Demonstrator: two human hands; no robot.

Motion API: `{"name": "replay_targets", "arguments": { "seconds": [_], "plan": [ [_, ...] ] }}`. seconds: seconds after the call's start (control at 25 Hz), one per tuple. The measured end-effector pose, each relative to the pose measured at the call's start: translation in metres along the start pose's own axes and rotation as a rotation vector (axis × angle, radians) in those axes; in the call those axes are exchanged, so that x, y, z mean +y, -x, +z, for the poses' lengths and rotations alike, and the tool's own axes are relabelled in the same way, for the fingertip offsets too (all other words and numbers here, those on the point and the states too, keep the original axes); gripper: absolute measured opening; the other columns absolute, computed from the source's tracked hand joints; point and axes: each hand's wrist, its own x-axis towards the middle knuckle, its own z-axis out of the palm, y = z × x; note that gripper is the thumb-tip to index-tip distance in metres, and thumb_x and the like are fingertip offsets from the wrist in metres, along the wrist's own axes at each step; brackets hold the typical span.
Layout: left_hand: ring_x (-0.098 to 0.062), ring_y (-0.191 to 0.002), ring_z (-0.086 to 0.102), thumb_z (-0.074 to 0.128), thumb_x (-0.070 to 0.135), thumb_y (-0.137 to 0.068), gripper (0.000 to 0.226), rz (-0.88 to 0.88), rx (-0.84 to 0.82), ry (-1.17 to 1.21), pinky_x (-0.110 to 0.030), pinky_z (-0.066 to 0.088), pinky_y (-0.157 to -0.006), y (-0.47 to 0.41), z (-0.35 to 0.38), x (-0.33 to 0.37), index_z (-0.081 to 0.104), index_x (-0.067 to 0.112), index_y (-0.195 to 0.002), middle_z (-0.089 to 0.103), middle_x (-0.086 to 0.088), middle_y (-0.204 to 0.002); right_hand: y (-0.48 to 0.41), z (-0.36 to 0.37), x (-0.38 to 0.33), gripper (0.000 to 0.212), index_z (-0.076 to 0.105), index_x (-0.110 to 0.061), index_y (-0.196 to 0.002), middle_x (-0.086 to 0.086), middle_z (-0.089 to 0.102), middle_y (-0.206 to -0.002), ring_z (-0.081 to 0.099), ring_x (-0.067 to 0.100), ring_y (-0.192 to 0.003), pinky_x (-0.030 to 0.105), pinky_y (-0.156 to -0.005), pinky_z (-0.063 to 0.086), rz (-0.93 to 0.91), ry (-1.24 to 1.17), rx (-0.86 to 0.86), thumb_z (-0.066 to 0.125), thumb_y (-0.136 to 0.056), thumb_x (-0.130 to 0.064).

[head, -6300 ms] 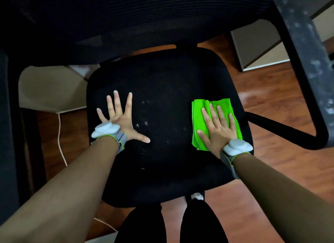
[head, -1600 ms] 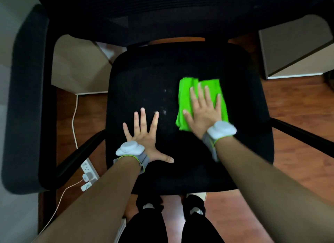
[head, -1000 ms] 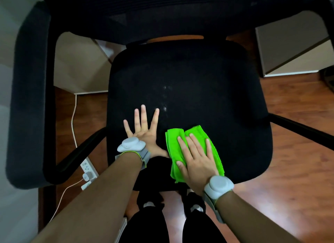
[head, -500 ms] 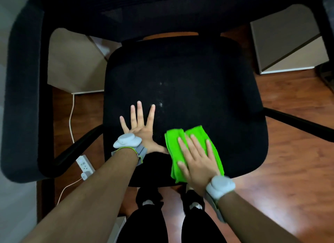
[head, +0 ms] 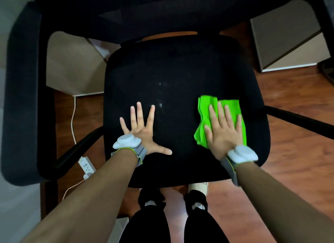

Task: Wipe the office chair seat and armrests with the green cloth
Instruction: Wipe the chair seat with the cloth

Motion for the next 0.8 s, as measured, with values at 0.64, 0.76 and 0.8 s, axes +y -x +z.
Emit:
{"name": "replay_targets", "arguments": {
  "seconds": [0.64, 0.76, 0.8],
  "plan": [
    [-0.023, -0.129, -0.048, 0.037, 0.1, -0.008, 0.16, -0.002, 0.042, -0.026, -0.051, -0.042, -0.09, -0.003, 0.004, 0.001, -0.038, 0.039, -0.135, -0.052, -0.004, -0.14, -0.058, -0.003, -0.022, 0.063, 0.0, -0.026, -0.149, 0.0, -0.001, -0.16, -0.002, 0.022, -0.147, 0.053, -0.115, -0.002, 0.084, -0.079, -0.05, 0.027, -0.095, -0.041],
    [-0.023, -0.132, -0.045, 0.037, 0.099, -0.006, 0.16, -0.014, 0.055, -0.026, -0.053, -0.039, -0.092, -0.003, 0.005, 0.001, -0.039, 0.04, -0.134, -0.052, -0.004, -0.141, -0.022, 0.007, -0.06, 0.063, 0.004, -0.025, -0.149, 0.001, 0.006, -0.16, 0.006, 0.022, -0.147, 0.053, -0.115, 0.003, -0.124, -0.034, -0.065, 0.024, -0.092, -0.045],
    [-0.023, -0.132, -0.045, 0.038, 0.099, -0.006, 0.16, -0.013, 0.056, -0.024, -0.053, -0.038, -0.093, -0.003, 0.005, 0.001, -0.038, 0.04, -0.134, -0.052, -0.003, -0.141, -0.005, 0.01, -0.067, 0.063, 0.01, -0.025, -0.149, 0.001, 0.012, -0.159, 0.013, 0.022, -0.146, 0.053, -0.115, 0.009, -0.167, -0.01, -0.039, 0.024, -0.091, -0.046]
  ]
}}
